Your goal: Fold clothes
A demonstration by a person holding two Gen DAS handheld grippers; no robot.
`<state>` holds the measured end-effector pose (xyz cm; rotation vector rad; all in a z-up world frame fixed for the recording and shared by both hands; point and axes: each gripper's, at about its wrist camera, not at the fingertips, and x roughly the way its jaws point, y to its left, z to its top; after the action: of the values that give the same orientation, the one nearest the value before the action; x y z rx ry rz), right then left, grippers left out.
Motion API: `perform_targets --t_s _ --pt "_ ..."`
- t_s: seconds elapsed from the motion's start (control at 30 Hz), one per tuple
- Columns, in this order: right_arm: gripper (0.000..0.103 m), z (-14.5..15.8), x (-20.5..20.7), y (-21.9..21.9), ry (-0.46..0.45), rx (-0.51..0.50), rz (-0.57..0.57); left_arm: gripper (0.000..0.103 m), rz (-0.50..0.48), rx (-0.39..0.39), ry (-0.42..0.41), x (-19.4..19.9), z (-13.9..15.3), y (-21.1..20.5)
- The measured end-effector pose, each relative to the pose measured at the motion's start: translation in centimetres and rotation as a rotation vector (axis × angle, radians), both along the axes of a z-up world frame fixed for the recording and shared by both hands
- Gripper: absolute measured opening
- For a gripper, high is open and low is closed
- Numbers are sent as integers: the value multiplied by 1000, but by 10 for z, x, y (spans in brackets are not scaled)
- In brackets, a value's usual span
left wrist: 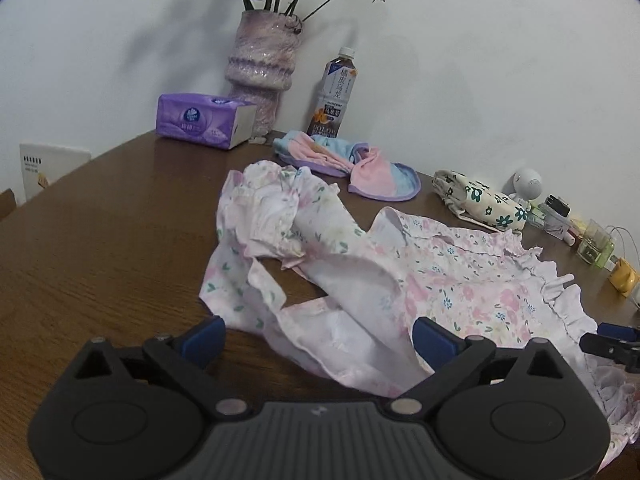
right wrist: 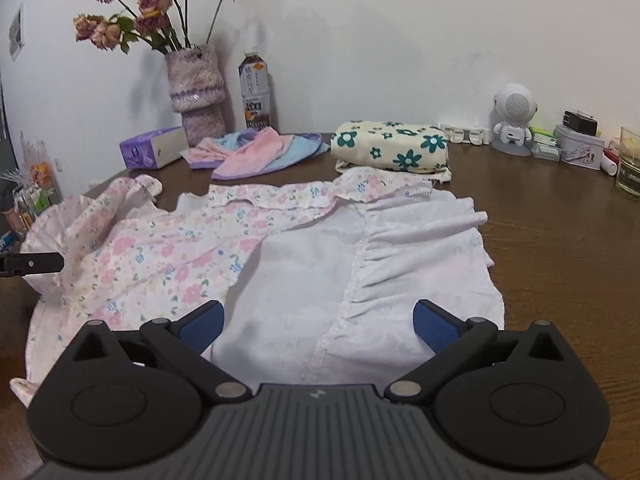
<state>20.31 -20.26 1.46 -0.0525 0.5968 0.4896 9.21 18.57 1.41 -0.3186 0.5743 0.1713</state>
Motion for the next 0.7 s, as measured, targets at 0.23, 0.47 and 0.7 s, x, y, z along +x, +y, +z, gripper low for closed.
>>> perform_targets --t_s 0.23,0.47,0.7 --pt "102 -5 3 1 14 -26 -10 100 -5 3 4 1 -1 0" --pt "102 -10 7 4 28 -50 -14 102 -9 3 7 2 -1 -1" --pt "102 -14 11 4 67 -57 -15 103 -12 4 9 2 -1 -1"
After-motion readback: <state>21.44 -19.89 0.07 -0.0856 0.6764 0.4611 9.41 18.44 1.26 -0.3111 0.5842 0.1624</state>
